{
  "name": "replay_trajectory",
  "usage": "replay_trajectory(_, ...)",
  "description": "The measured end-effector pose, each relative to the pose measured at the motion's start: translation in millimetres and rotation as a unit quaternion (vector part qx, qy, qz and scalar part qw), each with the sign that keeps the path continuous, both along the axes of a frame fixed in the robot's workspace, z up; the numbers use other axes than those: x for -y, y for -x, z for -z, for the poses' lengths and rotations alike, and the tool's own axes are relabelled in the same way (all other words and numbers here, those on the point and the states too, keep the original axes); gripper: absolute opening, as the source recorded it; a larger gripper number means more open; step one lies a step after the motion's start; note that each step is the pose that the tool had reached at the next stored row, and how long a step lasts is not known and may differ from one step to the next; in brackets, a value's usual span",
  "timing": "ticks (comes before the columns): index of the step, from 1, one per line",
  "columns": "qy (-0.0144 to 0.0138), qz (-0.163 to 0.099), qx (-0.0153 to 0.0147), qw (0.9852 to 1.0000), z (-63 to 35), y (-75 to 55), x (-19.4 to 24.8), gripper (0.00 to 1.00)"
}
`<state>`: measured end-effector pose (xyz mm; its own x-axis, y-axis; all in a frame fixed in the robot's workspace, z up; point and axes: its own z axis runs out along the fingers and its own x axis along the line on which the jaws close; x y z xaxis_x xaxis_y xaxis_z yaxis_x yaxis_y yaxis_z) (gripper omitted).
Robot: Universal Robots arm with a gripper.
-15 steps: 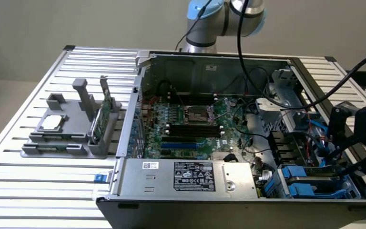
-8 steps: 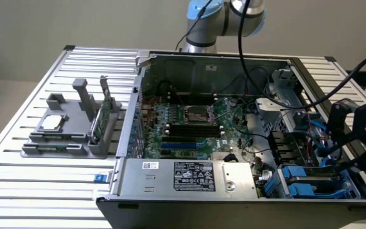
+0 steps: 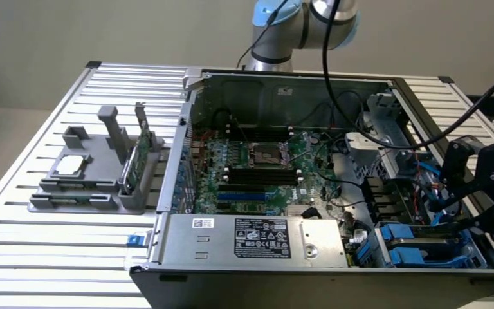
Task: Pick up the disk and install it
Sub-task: 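Insert the first disk wire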
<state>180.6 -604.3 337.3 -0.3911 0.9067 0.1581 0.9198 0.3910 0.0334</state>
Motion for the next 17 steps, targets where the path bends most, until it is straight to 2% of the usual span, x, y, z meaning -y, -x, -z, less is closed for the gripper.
replay_trajectory(6,-0.0128,0.014,-0.0027,0.9998,1.3,0.1,0.5,0.36)
replay_trajectory(7,-0.0143,0.015,-0.0031,0.9998,1.8,0.1,0.7,0.36)
replay_trajectory(13,-0.0195,0.024,-0.0043,0.9995,5.2,0.1,1.9,0.36)
replay_trajectory(17,-0.0218,0.03,-0.0083,0.9993,5.7,0.2,1.9,0.36)
